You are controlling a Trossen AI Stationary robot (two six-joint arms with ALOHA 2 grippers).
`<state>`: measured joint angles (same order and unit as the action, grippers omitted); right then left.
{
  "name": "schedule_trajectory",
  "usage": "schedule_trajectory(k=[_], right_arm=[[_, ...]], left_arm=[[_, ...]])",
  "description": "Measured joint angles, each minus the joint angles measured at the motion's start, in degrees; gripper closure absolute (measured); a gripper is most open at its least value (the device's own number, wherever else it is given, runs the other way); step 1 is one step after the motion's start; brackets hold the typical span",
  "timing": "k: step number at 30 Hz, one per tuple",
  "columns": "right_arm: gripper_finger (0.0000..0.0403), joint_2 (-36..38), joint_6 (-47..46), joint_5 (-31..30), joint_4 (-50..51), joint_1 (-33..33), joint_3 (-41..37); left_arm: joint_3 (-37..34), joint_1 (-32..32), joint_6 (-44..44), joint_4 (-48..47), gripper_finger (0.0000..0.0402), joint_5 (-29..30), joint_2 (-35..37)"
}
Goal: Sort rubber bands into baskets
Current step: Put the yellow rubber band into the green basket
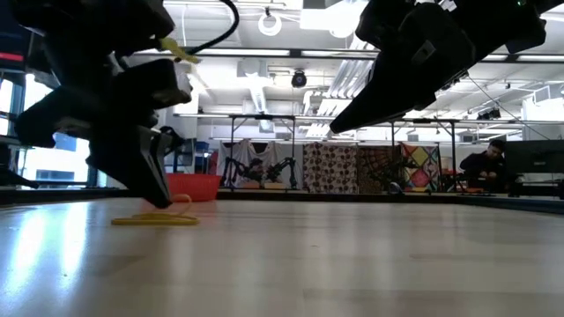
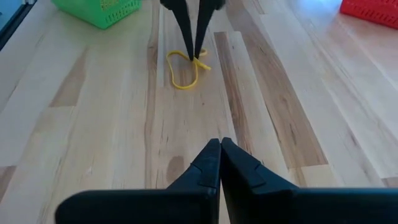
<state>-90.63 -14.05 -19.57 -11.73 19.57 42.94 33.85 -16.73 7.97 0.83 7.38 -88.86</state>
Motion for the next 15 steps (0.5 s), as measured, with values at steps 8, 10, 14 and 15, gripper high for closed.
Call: schedule_trajectory(k=[8,10,14,15], right_arm=[[0.0403,0.00,0.03,0.00,0.02,0.00,0.00],[0.0403,0.00,-0.02,0.00,0.02,0.00,0.00],[0.0403,0.00,-0.18,0.00,0.02,0.00,0.00],[0.0403,0.00,-0.41,0.00,0.04,0.00,0.00]], left_arm=[[0.02,-1.12,-1.88,-0.03,0.0400,0.37,5.49],[0.02,-1.64,-2.22,-0.21,0.0400,0.39,7.98],[0.04,-3.17,-2.22,-1.26,0.0401,0.43,13.99],[0.04,-3.78,-2.21,-1.84,0.0401,0.41,15.59]])
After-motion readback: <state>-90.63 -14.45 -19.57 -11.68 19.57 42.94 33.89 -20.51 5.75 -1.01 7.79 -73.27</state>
